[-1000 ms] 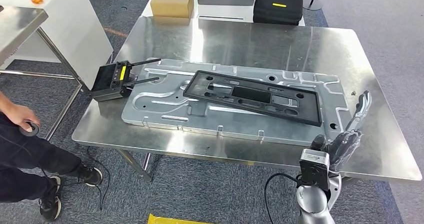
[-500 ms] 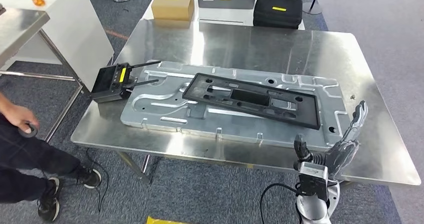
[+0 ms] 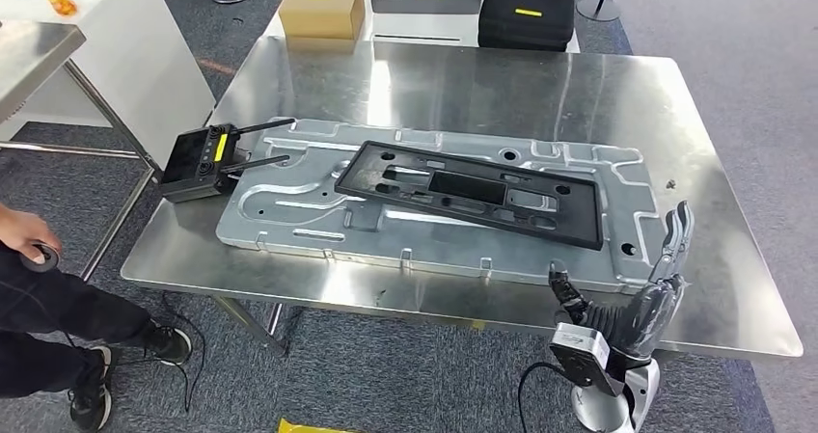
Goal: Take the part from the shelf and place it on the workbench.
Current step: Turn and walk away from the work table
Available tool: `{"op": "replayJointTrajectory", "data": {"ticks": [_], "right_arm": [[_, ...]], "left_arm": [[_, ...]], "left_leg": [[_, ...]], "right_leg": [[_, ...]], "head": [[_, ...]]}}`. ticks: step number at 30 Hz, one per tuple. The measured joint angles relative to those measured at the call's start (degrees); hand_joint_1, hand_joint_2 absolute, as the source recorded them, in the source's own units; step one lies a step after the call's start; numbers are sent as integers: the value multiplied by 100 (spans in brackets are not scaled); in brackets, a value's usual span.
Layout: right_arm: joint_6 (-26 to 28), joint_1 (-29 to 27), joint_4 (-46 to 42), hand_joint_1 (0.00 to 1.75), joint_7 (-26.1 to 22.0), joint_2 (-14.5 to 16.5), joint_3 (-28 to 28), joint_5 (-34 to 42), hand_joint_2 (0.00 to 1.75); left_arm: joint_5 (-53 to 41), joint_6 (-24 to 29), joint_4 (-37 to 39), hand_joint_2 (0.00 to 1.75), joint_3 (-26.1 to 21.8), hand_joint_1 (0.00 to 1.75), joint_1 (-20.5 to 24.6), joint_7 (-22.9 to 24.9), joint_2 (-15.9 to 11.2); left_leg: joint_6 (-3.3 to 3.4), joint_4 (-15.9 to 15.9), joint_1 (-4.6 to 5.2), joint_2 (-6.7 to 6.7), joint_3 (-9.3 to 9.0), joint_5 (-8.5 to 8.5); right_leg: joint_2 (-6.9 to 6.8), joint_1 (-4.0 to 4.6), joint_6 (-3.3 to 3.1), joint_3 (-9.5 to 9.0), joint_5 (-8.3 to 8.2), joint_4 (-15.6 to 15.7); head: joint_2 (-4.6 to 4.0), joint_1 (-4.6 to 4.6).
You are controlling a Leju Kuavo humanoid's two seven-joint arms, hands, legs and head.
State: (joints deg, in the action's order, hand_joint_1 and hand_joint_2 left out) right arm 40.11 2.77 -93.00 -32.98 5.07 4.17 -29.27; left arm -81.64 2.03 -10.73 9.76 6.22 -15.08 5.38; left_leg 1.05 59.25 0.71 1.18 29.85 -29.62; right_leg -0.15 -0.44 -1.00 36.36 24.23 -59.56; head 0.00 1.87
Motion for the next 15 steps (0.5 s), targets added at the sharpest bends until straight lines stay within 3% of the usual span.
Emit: {"op": "replayJointTrajectory", "data": {"ticks": [4,6,8,10,11,12,13,15], "right_arm": [[0,-18,1,0,9,0,-1,89,175],[0,-26,1,0,9,0,-2,104,175],[0,-43,4,0,10,0,-2,109,175],[0,-70,14,0,11,-1,-3,113,175],[0,-79,19,0,14,-1,-4,117,175],[0,-83,22,0,20,-2,-4,129,175],[0,-82,23,0,27,-2,-4,146,175],[0,-75,21,0,44,-2,-4,191,175]], "left_arm": [[0,-1,0,0,2,0,2,-2,15],[0,-2,0,0,3,0,3,-3,23],[0,-2,0,0,3,0,2,-5,23],[0,-2,0,0,3,0,1,-6,23],[0,-3,0,0,3,0,1,-7,23],[0,-3,0,0,4,0,1,-7,23],[0,-4,0,0,4,0,1,-7,23],[0,-6,0,0,7,0,2,-9,24]], "left_leg": [[117,-155,4,7,5,104],[194,-188,-20,-12,9,170],[234,-182,-19,-25,43,201],[243,-162,-14,-28,78,212],[243,-150,-14,-25,87,213],[240,-137,-14,-22,90,211],[233,-125,-13,-18,90,207],[199,-106,5,-12,107,200]], "right_leg": [[14,10,123,52,-30,-22],[16,4,180,172,206,-324],[14,-18,228,447,615,-1024],[13,-30,249,636,811,-1565],[13,-31,246,586,752,-1539],[13,-30,232,428,602,-1287],[12,-25,208,201,424,-875],[9,10,149,-157,225,-194]], "head": [[0,4],[0,5],[0,5],[0,5],[0,5],[0,5],[0,5],[0,4]]}}
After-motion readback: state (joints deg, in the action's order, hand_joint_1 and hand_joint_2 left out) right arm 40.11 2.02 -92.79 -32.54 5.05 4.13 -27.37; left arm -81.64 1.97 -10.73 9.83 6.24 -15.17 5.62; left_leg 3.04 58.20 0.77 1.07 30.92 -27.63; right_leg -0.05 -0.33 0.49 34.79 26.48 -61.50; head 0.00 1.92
